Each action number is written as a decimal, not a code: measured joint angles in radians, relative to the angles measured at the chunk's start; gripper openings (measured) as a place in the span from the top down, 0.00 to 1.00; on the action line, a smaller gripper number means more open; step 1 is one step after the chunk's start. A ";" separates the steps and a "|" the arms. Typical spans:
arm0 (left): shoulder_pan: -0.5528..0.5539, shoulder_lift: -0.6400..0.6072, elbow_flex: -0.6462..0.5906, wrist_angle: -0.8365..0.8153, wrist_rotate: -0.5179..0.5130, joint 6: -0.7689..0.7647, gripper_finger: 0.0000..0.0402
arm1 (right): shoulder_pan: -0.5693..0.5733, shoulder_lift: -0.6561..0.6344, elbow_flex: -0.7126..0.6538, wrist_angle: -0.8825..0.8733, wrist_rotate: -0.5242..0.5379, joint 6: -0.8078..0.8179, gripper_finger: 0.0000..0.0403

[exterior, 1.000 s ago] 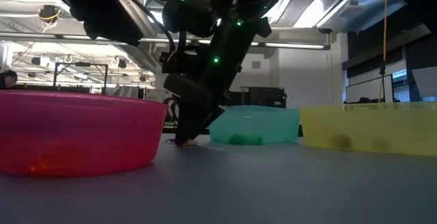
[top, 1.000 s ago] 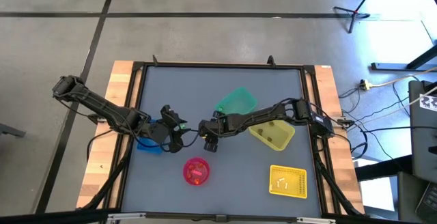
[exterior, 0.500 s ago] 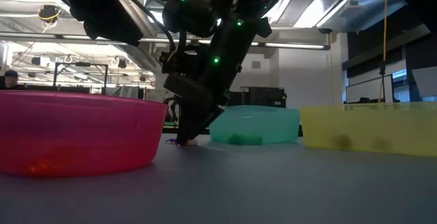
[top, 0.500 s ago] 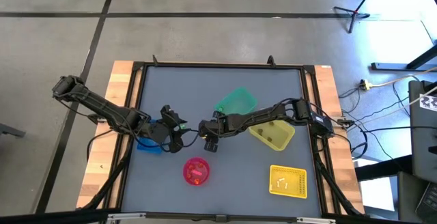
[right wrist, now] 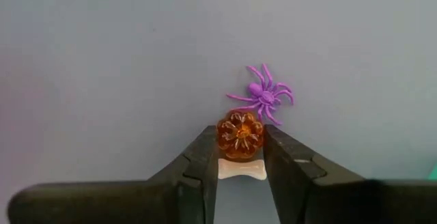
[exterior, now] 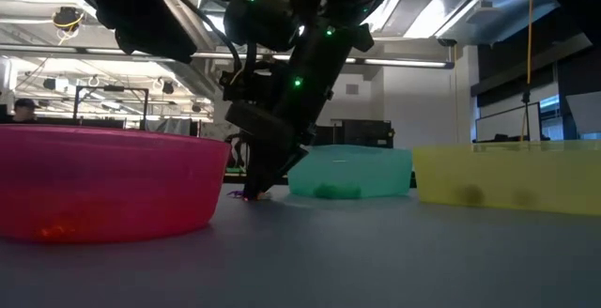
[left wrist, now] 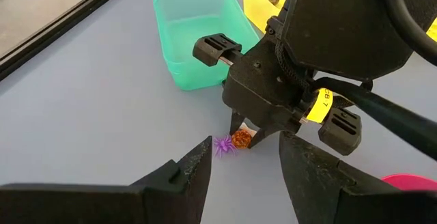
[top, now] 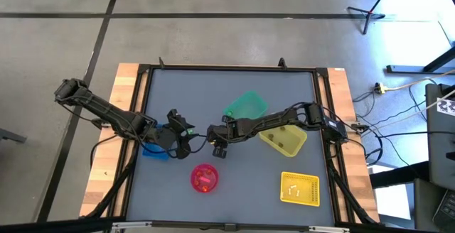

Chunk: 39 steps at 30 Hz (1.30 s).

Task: Sort Halloween decoration
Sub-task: Put the orange pumpkin toy into the pink bowl

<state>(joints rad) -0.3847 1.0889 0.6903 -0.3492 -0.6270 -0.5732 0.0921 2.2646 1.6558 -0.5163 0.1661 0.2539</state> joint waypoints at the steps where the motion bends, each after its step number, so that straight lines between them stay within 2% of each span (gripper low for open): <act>1: 0.000 0.000 0.000 0.000 0.000 0.000 0.62 | 0.000 0.000 0.000 0.000 0.000 0.000 0.75; 15: 0.000 -0.001 0.000 0.000 0.000 0.000 0.62 | -0.002 -0.052 -0.005 -0.019 -0.037 0.011 0.75; 21: 0.000 -0.001 0.000 0.000 0.000 0.000 0.62 | -0.002 -0.080 -0.004 -0.008 -0.148 0.007 0.75; 27: 0.000 -0.001 0.000 0.000 0.000 0.000 0.62 | 0.008 -0.092 -0.002 0.002 -0.376 0.019 0.75; 30: 0.000 -0.001 0.000 0.000 0.000 0.000 0.62 | 0.026 -0.092 -0.002 0.002 -0.456 0.034 0.75; 39: 0.000 -0.001 0.000 0.000 0.000 0.000 0.62 | 0.091 -0.093 0.042 -0.013 -0.475 0.032 0.75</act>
<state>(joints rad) -0.3847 1.0882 0.6899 -0.3489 -0.6270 -0.5728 0.1835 2.1719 1.6978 -0.5296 -0.3089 0.2854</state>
